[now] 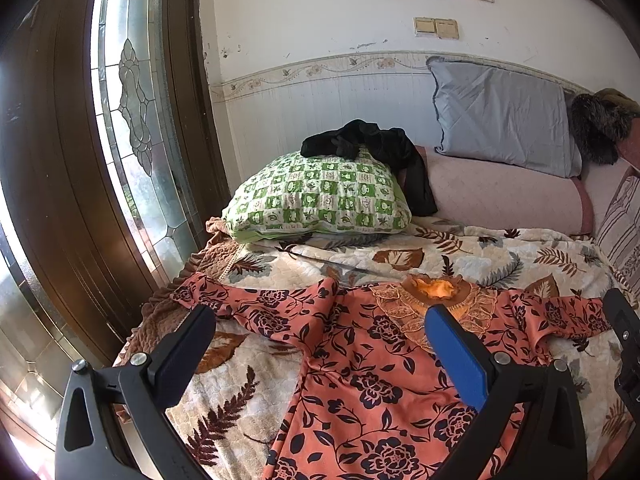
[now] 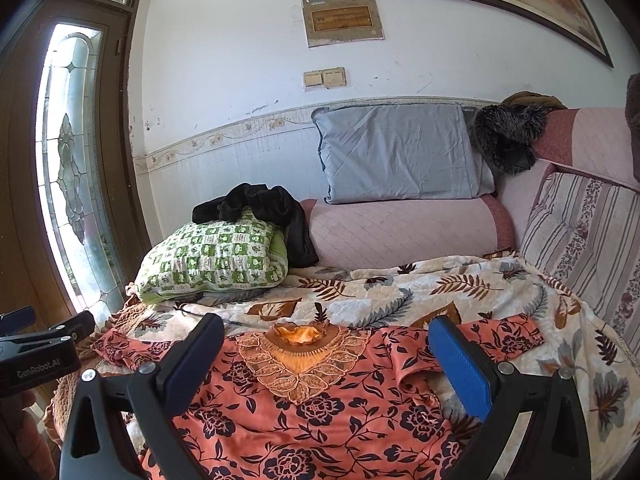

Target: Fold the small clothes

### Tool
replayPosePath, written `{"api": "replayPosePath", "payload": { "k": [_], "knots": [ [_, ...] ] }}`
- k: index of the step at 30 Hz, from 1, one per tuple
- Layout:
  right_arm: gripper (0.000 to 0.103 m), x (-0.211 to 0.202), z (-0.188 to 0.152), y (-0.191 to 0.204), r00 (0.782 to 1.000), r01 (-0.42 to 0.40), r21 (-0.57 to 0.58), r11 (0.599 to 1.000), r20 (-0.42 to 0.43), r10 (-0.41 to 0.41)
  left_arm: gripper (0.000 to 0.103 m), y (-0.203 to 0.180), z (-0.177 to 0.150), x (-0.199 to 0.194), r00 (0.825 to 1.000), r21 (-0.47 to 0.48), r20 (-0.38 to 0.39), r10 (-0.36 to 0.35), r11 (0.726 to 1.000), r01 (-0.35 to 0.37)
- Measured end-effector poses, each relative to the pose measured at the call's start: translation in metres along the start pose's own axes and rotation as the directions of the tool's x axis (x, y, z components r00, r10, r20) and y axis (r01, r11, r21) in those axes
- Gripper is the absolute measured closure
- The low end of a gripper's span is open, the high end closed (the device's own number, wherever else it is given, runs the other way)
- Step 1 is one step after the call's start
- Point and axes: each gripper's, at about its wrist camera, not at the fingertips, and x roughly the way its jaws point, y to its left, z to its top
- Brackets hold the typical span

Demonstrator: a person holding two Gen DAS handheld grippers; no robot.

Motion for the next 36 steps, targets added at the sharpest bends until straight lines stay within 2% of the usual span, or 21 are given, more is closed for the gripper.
{"api": "replayPosePath", "payload": {
  "k": [10, 12, 15, 17, 18, 19, 22, 24, 25, 27, 28, 29, 32, 33, 34, 35, 36],
  "knots": [
    [0.000, 0.046, -0.016, -0.035, 0.998, 0.030, 0.055, 0.998, -0.062, -0.026, 0.000, -0.031, 0.000, 0.045, 0.999, 0.014, -0.014, -0.043, 0.999, 0.044],
    [0.000, 0.060, -0.023, -0.056, 0.997, 0.009, 0.084, 0.996, -0.072, -0.003, 0.000, -0.041, -0.002, 0.072, 0.995, 0.000, -0.056, -0.088, 0.996, 0.089],
    [0.000, 0.089, -0.034, -0.113, 0.988, -0.055, 0.201, 0.978, -0.133, 0.083, 0.000, -0.057, -0.016, 0.129, 0.971, -0.063, -0.156, -0.180, 0.983, 0.172],
    [0.000, 0.111, -0.045, -0.168, 0.969, -0.053, 0.360, 0.931, -0.208, 0.136, 0.000, -0.070, -0.031, 0.168, 0.956, -0.077, -0.227, -0.183, 0.982, 0.170],
    [0.000, 0.119, -0.052, -0.199, 0.961, -0.015, 0.449, 0.893, -0.240, 0.137, 0.000, -0.075, -0.039, 0.184, 0.954, -0.071, -0.249, -0.164, 0.986, 0.151],
    [0.000, 0.125, -0.061, -0.231, 0.957, 0.033, 0.539, 0.842, -0.260, 0.129, 0.000, -0.078, -0.047, 0.196, 0.955, -0.063, -0.260, -0.142, 0.989, 0.130],
    [0.001, 0.143, -0.091, -0.308, 0.946, 0.134, 0.750, 0.648, -0.291, 0.141, 0.000, -0.080, -0.061, 0.221, 0.948, -0.045, -0.294, -0.118, 0.993, 0.109],
    [0.006, 0.157, -0.109, -0.342, 0.945, 0.149, 0.828, 0.541, -0.281, 0.169, 0.000, -0.078, -0.062, 0.229, 0.948, -0.046, -0.292, -0.128, 0.992, 0.120],
    [0.009, 0.163, -0.117, -0.356, 0.947, 0.179, 0.854, 0.488, -0.284, 0.149, 0.000, -0.076, -0.062, 0.231, 0.952, -0.043, -0.280, -0.124, 0.992, 0.117],
    [0.015, 0.175, -0.129, -0.377, 0.949, 0.220, 0.884, 0.412, -0.291, 0.118, 0.000, -0.077, -0.063, 0.237, 0.958, -0.011, -0.271, -0.091, 0.996, 0.091],
    [0.023, 0.183, -0.134, -0.385, 0.950, 0.223, 0.894, 0.389, -0.289, 0.120, 0.000, -0.078, -0.063, 0.239, 0.958, 0.008, -0.274, -0.080, 0.996, 0.085],
    [0.027, 0.192, -0.137, -0.392, 0.951, 0.223, 0.901, 0.372, -0.286, 0.121, 0.000, -0.079, -0.064, 0.242, 0.958, 0.024, -0.276, -0.071, 0.996, 0.081],
    [0.033, 0.204, -0.131, -0.404, 0.970, 0.192, 0.910, 0.368, -0.232, 0.069, 0.000, -0.081, -0.066, 0.245, 0.963, 0.057, -0.265, -0.049, 0.996, 0.067],
    [0.042, 0.209, -0.130, -0.406, 0.972, 0.191, 0.911, 0.366, -0.228, 0.060, 0.000, -0.082, -0.066, 0.245, 0.964, 0.067, -0.261, -0.044, 0.996, 0.063],
    [0.059, 0.216, -0.132, -0.408, 0.972, 0.191, 0.913, 0.360, -0.226, 0.057, 0.000, -0.083, -0.066, 0.245, 0.966, 0.077, -0.257, -0.038, 0.995, 0.060],
    [0.070, 0.223, -0.137, -0.409, 0.969, 0.204, 0.911, 0.358, -0.240, 0.056, 0.000, -0.084, -0.066, 0.245, 0.967, 0.086, -0.253, -0.036, 0.995, 0.059],
    [0.088, 0.229, -0.141, -0.411, 0.965, 0.223, 0.906, 0.360, -0.259, 0.053, 0.000, -0.084, -0.066, 0.244, 0.967, 0.091, -0.252, -0.036, 0.994, 0.060]
  ]
}}
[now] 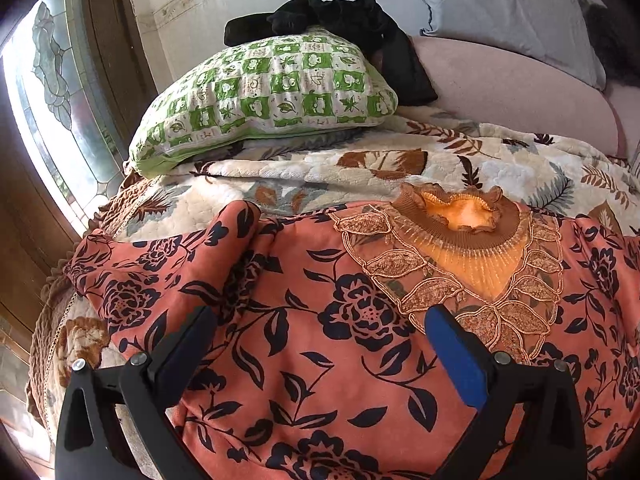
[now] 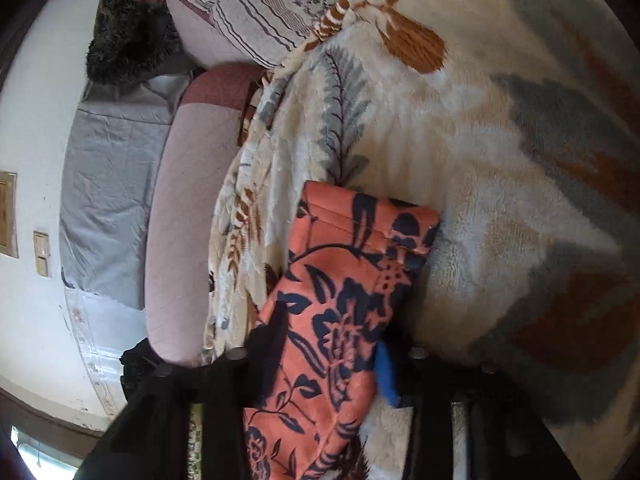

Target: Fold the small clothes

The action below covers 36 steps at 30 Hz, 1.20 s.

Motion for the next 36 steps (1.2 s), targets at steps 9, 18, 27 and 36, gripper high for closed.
{"api": "replayPosePath", "payload": {
  "k": [9, 18, 27, 36],
  "knots": [
    [0.096, -0.042, -0.048, 0.103, 0.971, -0.235, -0.257, 0.937, -0.024, 0.237, 0.000, 0.047, 0.012, -0.010, 1.000, -0.153, 0.008, 0.017, 0.988, -0.015],
    [0.096, -0.025, -0.254, 0.253, 0.883, -0.460, -0.448, 0.767, -0.323, 0.341, 0.000, 0.157, 0.007, -0.019, 0.989, -0.364, 0.009, 0.151, 0.921, -0.137],
    [0.065, 0.059, -0.461, 0.275, 0.832, -0.384, -0.495, 0.780, -0.551, 0.060, 0.000, 0.236, -0.005, -0.005, 0.970, -0.471, -0.096, 0.221, 0.849, -0.240],
    [0.008, 0.042, -0.487, 0.246, 0.840, -0.437, -0.563, 0.702, -0.534, 0.095, 0.000, 0.316, -0.028, 0.002, 0.959, -0.619, -0.195, 0.206, 0.733, -0.283]
  ]
}}
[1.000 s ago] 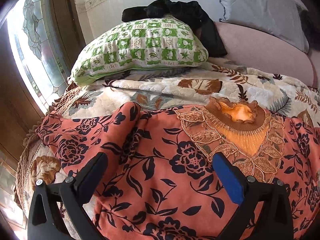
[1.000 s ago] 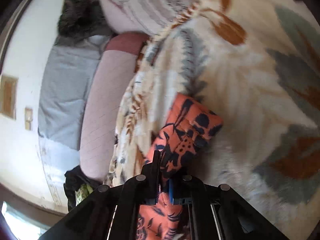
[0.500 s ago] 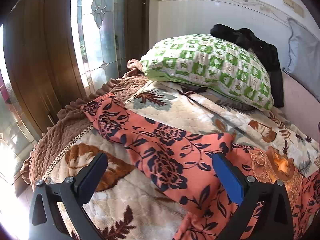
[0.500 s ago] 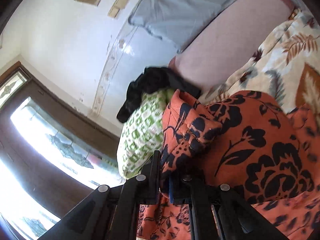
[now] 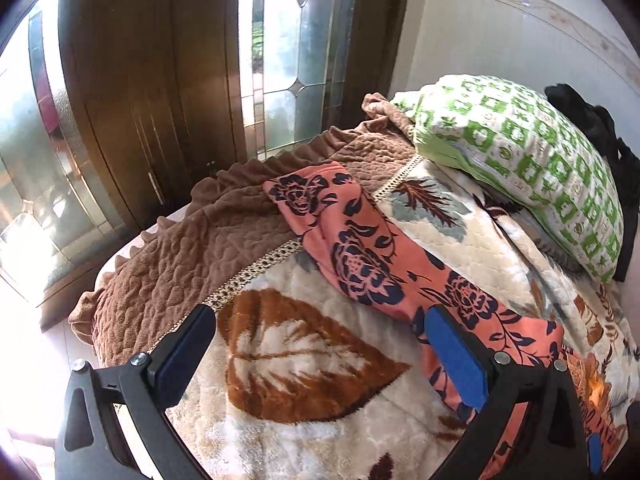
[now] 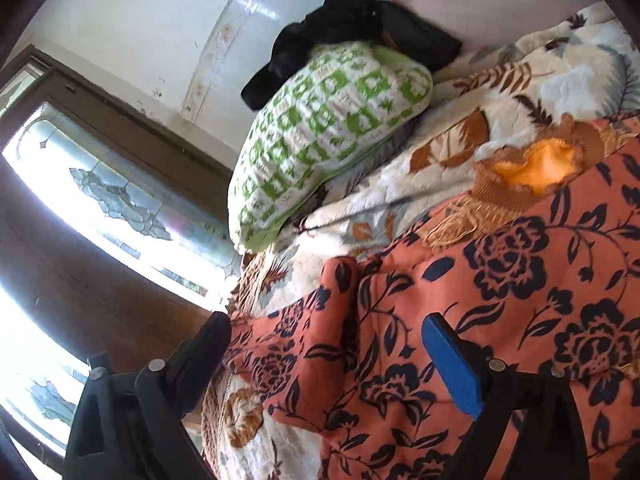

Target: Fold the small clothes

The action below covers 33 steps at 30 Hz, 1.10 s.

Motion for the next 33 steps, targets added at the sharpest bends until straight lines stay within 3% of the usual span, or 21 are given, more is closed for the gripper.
{"api": "replayPosePath", "payload": {
  "k": [3, 5, 6, 7, 11, 15, 18, 19, 22, 27, 28, 29, 30, 32, 33],
  "knots": [
    [0.055, 0.016, 0.011, -0.016, 0.995, 0.087, 0.049, 0.995, -0.063, -0.083, 0.000, 0.027, 0.006, 0.018, 0.998, -0.091, -0.067, -0.004, 0.996, -0.002],
    [0.064, 0.046, 0.007, -0.034, 0.969, 0.177, 0.039, 0.984, -0.182, -0.167, 0.000, 0.043, 0.008, 0.031, 0.993, -0.160, -0.113, -0.038, 0.987, 0.020],
    [0.077, 0.060, 0.000, -0.044, 0.942, 0.231, 0.011, 0.973, -0.250, -0.221, 0.000, 0.051, 0.008, 0.037, 0.989, -0.195, -0.134, -0.066, 0.980, 0.039],
    [0.083, 0.059, -0.003, -0.046, 0.944, 0.245, -0.023, 0.969, -0.221, -0.244, 0.000, 0.058, 0.008, 0.042, 0.984, -0.229, -0.152, -0.094, 0.972, 0.057],
    [0.079, 0.037, -0.003, -0.047, 0.968, 0.155, 0.029, 0.987, -0.205, -0.146, 0.000, 0.073, 0.009, 0.056, 0.963, -0.333, -0.171, -0.206, 0.932, 0.140],
    [0.079, 0.010, -0.007, -0.034, 0.964, 0.141, -0.135, 0.981, -0.207, -0.167, 0.000, 0.073, 0.016, 0.075, 0.942, -0.363, -0.183, -0.281, 0.910, 0.201],
    [0.079, -0.017, -0.014, -0.037, 0.964, 0.136, -0.225, 0.965, -0.196, -0.182, 0.001, 0.065, 0.021, 0.092, 0.894, -0.386, -0.213, -0.393, 0.875, 0.293],
    [0.079, -0.025, -0.015, -0.037, 0.965, 0.134, -0.234, 0.963, -0.190, -0.181, 0.006, 0.061, 0.023, 0.096, 0.882, -0.392, -0.216, -0.419, 0.865, 0.315],
    [0.079, -0.043, -0.019, -0.041, 0.968, 0.120, -0.251, 0.960, -0.184, -0.169, 0.023, 0.053, 0.030, 0.107, 0.882, -0.407, -0.198, -0.428, 0.855, 0.323],
    [0.079, -0.052, -0.031, -0.046, 0.968, 0.106, -0.236, 0.966, -0.197, -0.155, 0.032, 0.040, 0.047, 0.130, 0.881, -0.388, -0.188, -0.435, 0.857, 0.340],
    [0.079, -0.051, -0.034, -0.047, 0.967, 0.105, -0.236, 0.966, -0.201, -0.154, 0.037, 0.038, 0.050, 0.133, 0.882, -0.380, -0.185, -0.433, 0.859, 0.343],
    [0.079, -0.049, -0.036, -0.047, 0.966, 0.106, -0.243, 0.964, -0.207, -0.158, 0.053, 0.036, 0.052, 0.136, 0.883, -0.368, -0.182, -0.432, 0.863, 0.346],
    [0.079, -0.046, -0.037, -0.046, 0.963, 0.109, -0.252, 0.962, -0.213, -0.165, 0.064, 0.033, 0.054, 0.139, 0.880, -0.358, -0.183, -0.438, 0.863, 0.356],
    [0.079, -0.044, -0.039, -0.045, 0.960, 0.111, -0.262, 0.959, -0.220, -0.172, 0.091, 0.029, 0.052, 0.145, 0.865, -0.365, -0.188, -0.465, 0.851, 0.378],
    [0.079, -0.044, -0.039, -0.044, 0.961, 0.106, -0.261, 0.960, -0.222, -0.167, 0.091, 0.029, 0.050, 0.145, 0.863, -0.371, -0.182, -0.472, 0.845, 0.384]
  ]
}}
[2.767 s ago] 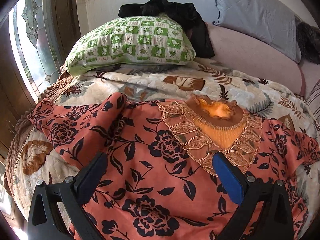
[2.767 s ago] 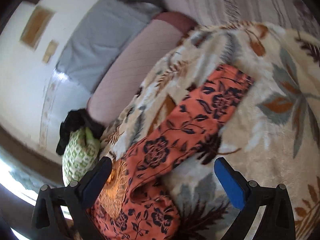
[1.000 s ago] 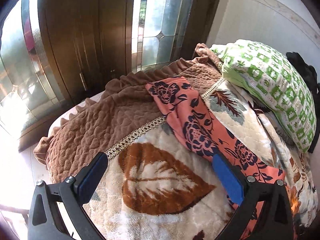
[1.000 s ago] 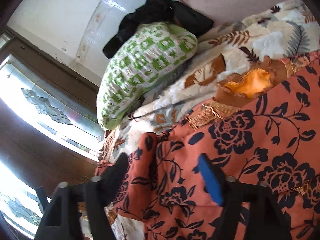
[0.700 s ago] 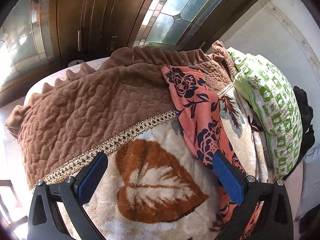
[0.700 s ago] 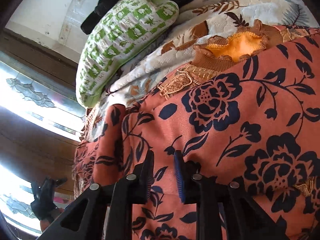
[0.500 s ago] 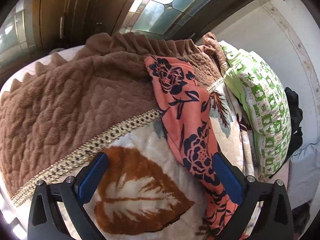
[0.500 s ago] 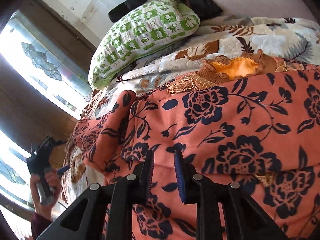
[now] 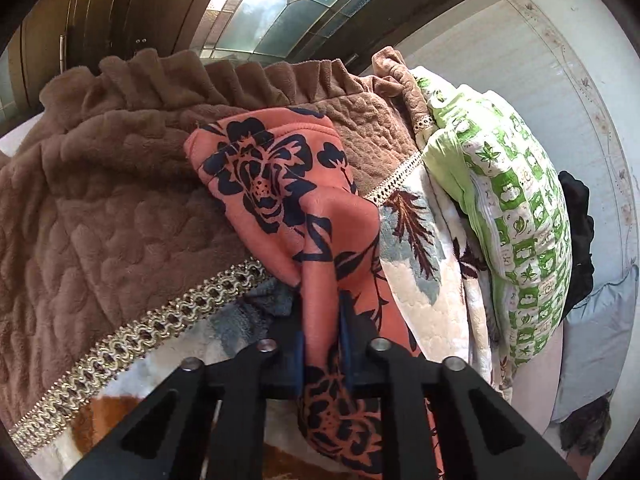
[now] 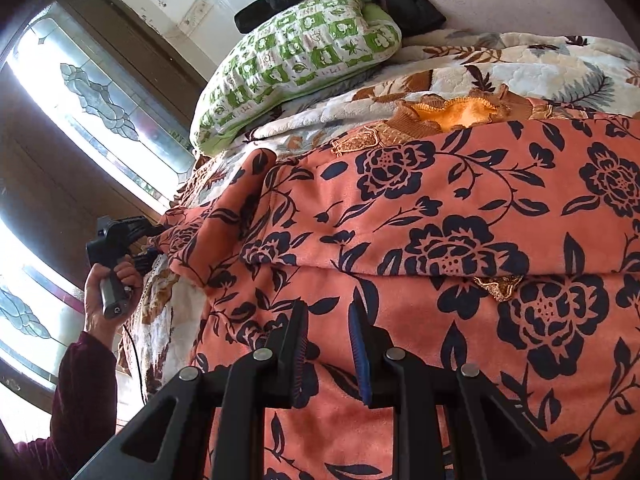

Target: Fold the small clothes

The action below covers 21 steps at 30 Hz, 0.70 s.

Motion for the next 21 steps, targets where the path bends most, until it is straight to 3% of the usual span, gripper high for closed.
{"api": "replayPosePath", "payload": {
  "k": [2, 5, 8, 11, 15, 18, 19, 20, 21],
  "knots": [
    [0.079, -0.005, 0.001, 0.001, 1.000, -0.006, -0.009, 1.000, 0.015, 0.006, 0.094, -0.011, -0.006, -0.004, 1.000, 0.032, 0.026, 0.004, 0.999, -0.005],
    [0.079, -0.022, 0.004, 0.002, 0.998, 0.013, -0.036, 0.999, 0.055, -0.011, 0.095, -0.052, -0.020, -0.025, 0.997, 0.166, 0.079, 0.005, 0.986, -0.018],
    [0.079, -0.044, 0.007, -0.007, 0.995, 0.025, -0.028, 0.999, 0.100, -0.022, 0.095, -0.108, -0.051, -0.050, 0.993, 0.320, 0.108, -0.039, 0.947, 0.002],
    [0.079, -0.069, 0.013, -0.026, 0.986, 0.068, -0.024, 0.997, 0.152, -0.064, 0.095, -0.168, -0.100, -0.067, 0.991, 0.465, 0.086, -0.102, 0.884, 0.050],
    [0.079, -0.104, 0.020, -0.062, 0.964, 0.098, 0.033, 0.995, 0.243, -0.104, 0.095, -0.241, -0.190, -0.066, 0.989, 0.634, -0.013, -0.150, 0.764, 0.124],
    [0.079, -0.120, 0.023, -0.096, 0.944, 0.086, 0.123, 0.989, 0.307, -0.120, 0.089, -0.289, -0.274, -0.053, 0.974, 0.743, -0.144, -0.176, 0.631, 0.224],
    [0.079, -0.123, 0.026, -0.107, 0.942, 0.087, 0.164, 0.983, 0.308, -0.135, 0.068, -0.302, -0.302, -0.047, 0.961, 0.769, -0.211, -0.179, 0.577, 0.276],
    [0.079, -0.127, 0.028, -0.118, 0.942, 0.088, 0.202, 0.975, 0.303, -0.147, 0.034, -0.312, -0.328, -0.041, 0.949, 0.792, -0.276, -0.155, 0.523, 0.316],
    [0.079, -0.131, 0.030, -0.127, 0.941, 0.090, 0.234, 0.968, 0.298, -0.159, 0.024, -0.318, -0.349, -0.037, 0.940, 0.811, -0.317, -0.123, 0.479, 0.336]
  ]
}}
